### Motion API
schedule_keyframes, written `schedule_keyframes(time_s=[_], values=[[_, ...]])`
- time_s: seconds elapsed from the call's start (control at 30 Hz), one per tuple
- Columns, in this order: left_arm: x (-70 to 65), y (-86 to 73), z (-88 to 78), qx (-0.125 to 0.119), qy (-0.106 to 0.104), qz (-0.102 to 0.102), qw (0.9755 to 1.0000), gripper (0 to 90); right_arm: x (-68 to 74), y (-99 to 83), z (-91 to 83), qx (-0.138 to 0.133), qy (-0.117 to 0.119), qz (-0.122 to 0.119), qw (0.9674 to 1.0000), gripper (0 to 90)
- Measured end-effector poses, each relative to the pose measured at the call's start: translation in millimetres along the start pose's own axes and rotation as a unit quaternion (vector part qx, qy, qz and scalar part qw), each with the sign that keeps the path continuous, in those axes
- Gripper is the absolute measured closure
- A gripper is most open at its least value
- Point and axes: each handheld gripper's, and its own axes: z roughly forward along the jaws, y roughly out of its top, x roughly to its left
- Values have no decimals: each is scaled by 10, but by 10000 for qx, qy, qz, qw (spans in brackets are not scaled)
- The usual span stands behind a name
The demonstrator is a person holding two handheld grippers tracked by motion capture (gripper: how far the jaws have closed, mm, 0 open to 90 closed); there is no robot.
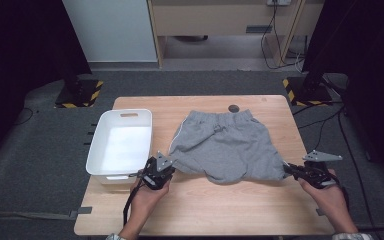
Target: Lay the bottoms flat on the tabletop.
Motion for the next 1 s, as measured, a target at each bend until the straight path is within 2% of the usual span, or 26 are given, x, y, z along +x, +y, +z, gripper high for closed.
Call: schedule_keyframes(time_s=[0.17, 0.37, 0.47, 0.63, 0.77, 0.87, 1.0], values=[[16, 5, -6, 50, 18, 26, 10000, 853, -18, 75, 29, 100, -115, -68, 9999, 826], [28, 32, -17, 53, 16, 37, 10000, 852, -37, 122, 12, 85, -115, -40, 9999, 826], [21, 42, -20, 43, -9, 26, 10000, 852, -37, 138, 0, 79, -109, -115, 9998, 825], [41, 42, -31, 50, 14, 11, 10000, 852, -48, 134, -16, 73, -142, -89, 9998, 829], [57, 61, -26, 61, 29, -12, 10000, 852, -114, 131, -21, 120, -231, -47, 9997, 832], [63, 81, -87, 113, 103, 85, 9998, 852, -172, 134, -45, 148, -298, -1, 9994, 834], [98, 80, -216, 159, 110, 115, 9997, 854, -255, 140, -127, 251, -473, 97, 9985, 838]])
